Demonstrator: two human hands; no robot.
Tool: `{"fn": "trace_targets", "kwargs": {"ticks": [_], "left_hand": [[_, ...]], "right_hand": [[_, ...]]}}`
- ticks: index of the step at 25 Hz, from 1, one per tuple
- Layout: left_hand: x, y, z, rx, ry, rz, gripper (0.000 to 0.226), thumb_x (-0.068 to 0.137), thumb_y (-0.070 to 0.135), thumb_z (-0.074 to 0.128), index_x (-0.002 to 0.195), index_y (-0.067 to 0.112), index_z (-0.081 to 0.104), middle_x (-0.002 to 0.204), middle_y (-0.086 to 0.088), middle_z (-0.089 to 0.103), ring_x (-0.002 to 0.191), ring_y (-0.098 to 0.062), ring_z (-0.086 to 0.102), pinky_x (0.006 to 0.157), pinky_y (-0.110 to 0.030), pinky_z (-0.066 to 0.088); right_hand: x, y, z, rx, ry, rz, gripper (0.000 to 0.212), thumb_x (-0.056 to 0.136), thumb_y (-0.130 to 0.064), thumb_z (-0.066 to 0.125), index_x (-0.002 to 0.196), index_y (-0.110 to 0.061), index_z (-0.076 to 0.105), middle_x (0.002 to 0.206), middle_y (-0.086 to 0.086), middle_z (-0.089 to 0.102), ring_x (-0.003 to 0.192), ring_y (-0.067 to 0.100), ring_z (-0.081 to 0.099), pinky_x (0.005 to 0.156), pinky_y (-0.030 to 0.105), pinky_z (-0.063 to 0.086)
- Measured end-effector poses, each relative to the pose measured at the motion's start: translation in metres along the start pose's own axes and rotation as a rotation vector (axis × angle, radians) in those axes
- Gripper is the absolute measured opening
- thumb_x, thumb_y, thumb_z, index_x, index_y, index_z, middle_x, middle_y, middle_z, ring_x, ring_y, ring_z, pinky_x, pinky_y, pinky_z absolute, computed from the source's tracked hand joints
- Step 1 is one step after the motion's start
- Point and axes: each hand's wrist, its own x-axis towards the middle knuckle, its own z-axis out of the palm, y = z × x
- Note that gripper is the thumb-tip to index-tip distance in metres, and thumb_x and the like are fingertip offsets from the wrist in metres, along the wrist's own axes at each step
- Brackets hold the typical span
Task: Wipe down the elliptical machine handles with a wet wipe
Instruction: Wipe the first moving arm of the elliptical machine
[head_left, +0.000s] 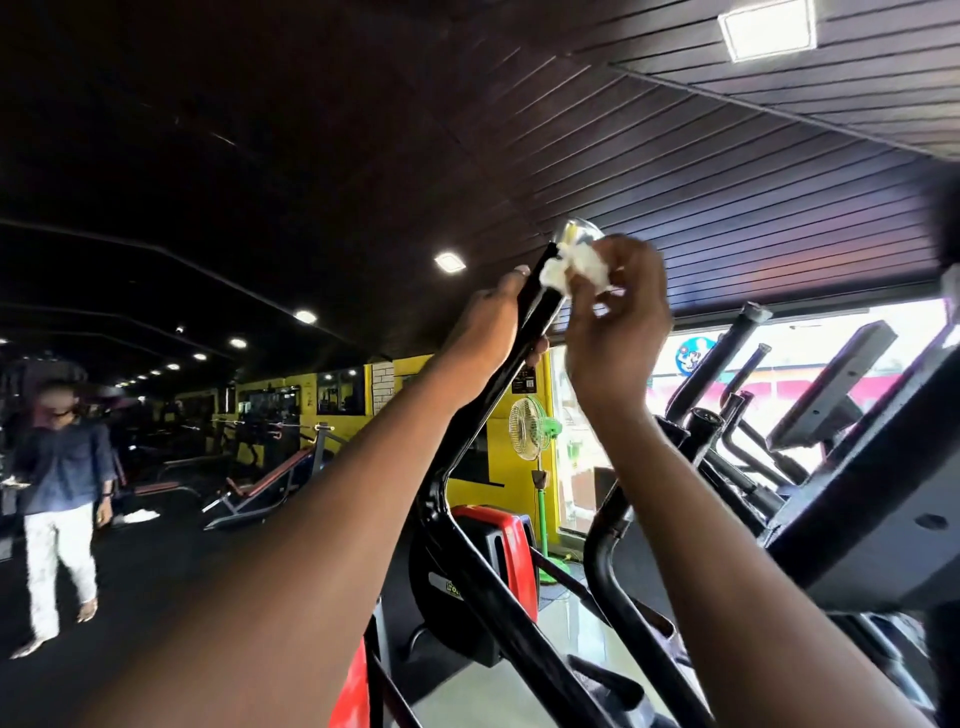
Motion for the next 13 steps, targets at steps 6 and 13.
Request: {"fn": "trace_targets", "kwargs": {"ticks": [6, 13], "left_hand": [[0.006, -0.004, -0.004, 0.102, 0.051, -0.021, 0.056, 0.094, 0.054, 0.038, 0.074, 0.013, 0.072, 0.075, -0.007, 0.072, 0.075, -0.022, 0.068, 0.076, -0.034, 0.051], [-0.004, 0.006, 0.001, 0.112, 0.067, -0.062, 0.06, 0.099, 0.056, 0.033, 0.07, 0.014, 0.065, 0.053, -0.002, 0.063, 0.043, -0.013, 0.058, 0.046, -0.023, 0.044]], "right_hand": [[-0.042, 0.012, 0.0, -0.087, -0.216, -0.191, 0.022, 0.085, -0.003, 0.06, 0.104, -0.006, 0.071, 0.096, 0.012, 0.057, 0.08, 0.018, 0.058, 0.061, 0.039, 0.053], [-0.01, -0.002, 0.013, -0.129, 0.014, -0.103, 0.015, 0.082, -0.006, 0.064, 0.096, -0.009, 0.07, 0.094, 0.011, 0.06, 0.085, 0.018, 0.056, 0.071, 0.02, 0.044]]}}
